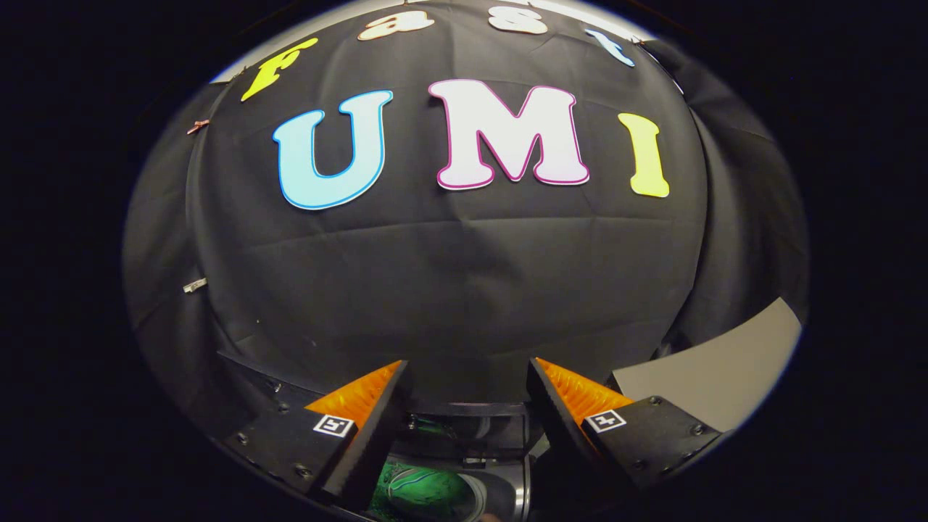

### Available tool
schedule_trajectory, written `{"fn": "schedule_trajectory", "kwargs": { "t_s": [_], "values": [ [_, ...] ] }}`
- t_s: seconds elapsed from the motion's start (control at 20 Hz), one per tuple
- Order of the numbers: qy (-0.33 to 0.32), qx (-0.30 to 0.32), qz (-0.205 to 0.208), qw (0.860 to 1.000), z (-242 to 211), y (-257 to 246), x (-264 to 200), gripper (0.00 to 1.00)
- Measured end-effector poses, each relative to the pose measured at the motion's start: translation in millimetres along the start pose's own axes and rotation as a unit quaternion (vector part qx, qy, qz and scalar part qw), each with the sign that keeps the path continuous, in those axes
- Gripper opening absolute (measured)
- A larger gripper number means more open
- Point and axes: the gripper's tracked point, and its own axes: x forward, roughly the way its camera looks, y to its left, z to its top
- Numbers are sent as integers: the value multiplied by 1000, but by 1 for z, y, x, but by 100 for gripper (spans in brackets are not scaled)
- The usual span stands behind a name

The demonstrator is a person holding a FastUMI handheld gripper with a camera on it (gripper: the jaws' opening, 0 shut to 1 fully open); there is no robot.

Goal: Put the clothes into the washing machine and then close the washing machine lid.

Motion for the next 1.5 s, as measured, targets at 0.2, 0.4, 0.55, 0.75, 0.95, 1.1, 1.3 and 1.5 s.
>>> {"fn": "schedule_trajectory", "kwargs": {
  "t_s": [0.2,0.4,0.55,0.75,0.95,1.1,1.3,1.5],
  "values": [
    [24,-5,-4,1000,-19,3,-34,99],
    [57,-4,-6,998,-47,2,-66,99],
    [80,-6,-3,997,-68,6,-79,99],
    [94,-5,13,995,-83,11,-88,99],
    [73,-11,25,997,-72,18,-104,99],
    [60,-14,36,997,-69,19,-118,99],
    [34,-23,59,997,-59,28,-142,99],
    [-16,-31,87,996,-34,32,-180,99]
  ]
}}
